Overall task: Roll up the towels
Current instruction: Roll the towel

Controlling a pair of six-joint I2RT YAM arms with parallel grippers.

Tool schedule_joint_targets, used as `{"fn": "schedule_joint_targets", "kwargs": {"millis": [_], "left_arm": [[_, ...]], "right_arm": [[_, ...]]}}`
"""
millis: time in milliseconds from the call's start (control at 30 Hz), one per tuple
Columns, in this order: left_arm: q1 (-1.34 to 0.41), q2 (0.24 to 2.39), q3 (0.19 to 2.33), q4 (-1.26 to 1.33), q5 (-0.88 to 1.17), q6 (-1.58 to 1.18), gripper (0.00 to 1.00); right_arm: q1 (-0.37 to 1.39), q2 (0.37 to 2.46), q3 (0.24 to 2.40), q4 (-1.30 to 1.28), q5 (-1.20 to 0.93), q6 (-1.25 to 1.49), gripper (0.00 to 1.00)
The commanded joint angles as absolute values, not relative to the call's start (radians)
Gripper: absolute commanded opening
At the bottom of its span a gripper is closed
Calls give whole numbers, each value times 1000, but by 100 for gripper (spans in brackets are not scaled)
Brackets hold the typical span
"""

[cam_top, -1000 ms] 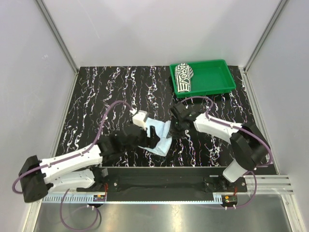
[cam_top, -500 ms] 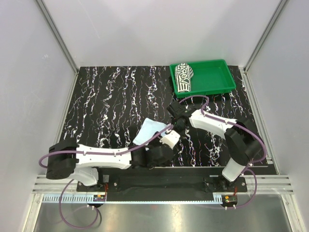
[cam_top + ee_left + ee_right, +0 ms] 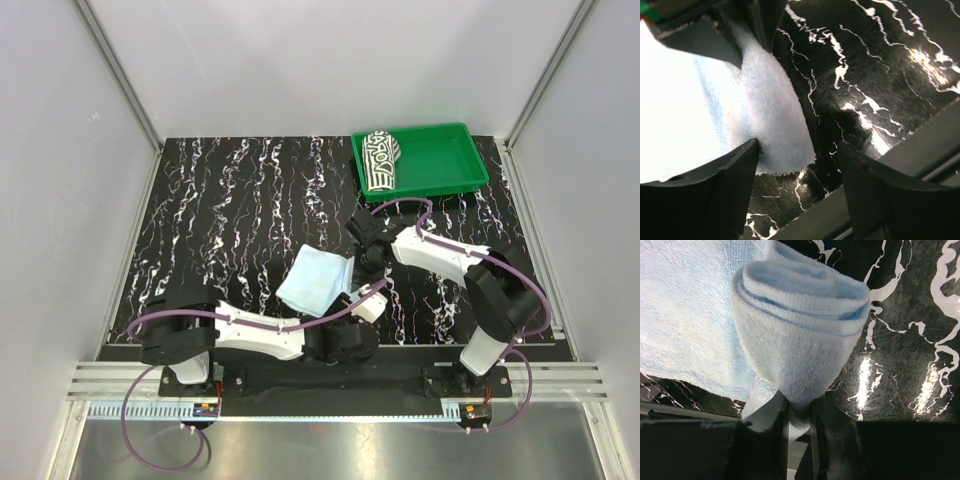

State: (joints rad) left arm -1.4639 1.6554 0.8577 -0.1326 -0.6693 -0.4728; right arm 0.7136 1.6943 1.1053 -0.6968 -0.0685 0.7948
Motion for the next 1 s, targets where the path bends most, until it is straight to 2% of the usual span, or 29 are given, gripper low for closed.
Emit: {"fn": "schedule_joint_targets", "kwargs": {"millis": [0, 300, 400, 433, 467, 500, 567, 600, 633, 800, 967], "left_arm": [[-1470, 1667, 845, -114, -741, -572, 63], [-1470, 1681, 793, -64, -713, -565, 29], [-1471, 1677, 773, -52, -695, -565, 28], [-1471, 1671, 769, -51, -692, -568, 28], [-1470, 1660, 761, -45, -677, -565, 28], [-1468, 1652, 752, -35, -669, -563, 28], [-1468, 1635, 746, -29, -649, -560, 28], [-1467, 1620, 741, -25, -640, -557, 28], [-1468, 1614, 742, -23, -628, -555, 28], [-1428, 1566, 735, -11, -565, -568, 31], [-1277, 1431, 616, 110, -332, -627, 34]], "right_arm": [[724, 1674, 1118, -736, -64, 772, 24], [724, 1663, 1109, -753, -64, 759, 28], [723, 1660, 1121, -765, -58, 746, 39], [721, 1658, 1127, -782, -42, 739, 45], [719, 1654, 1135, -791, -35, 733, 60], [707, 1645, 1153, -802, -26, 730, 68], [687, 1629, 1178, -845, -6, 713, 79], [672, 1612, 1201, -860, 21, 706, 89], [635, 1602, 1213, -883, 34, 689, 93], [499, 1542, 1296, -975, 126, 631, 98], [390, 1445, 1321, -994, 201, 627, 100]]}}
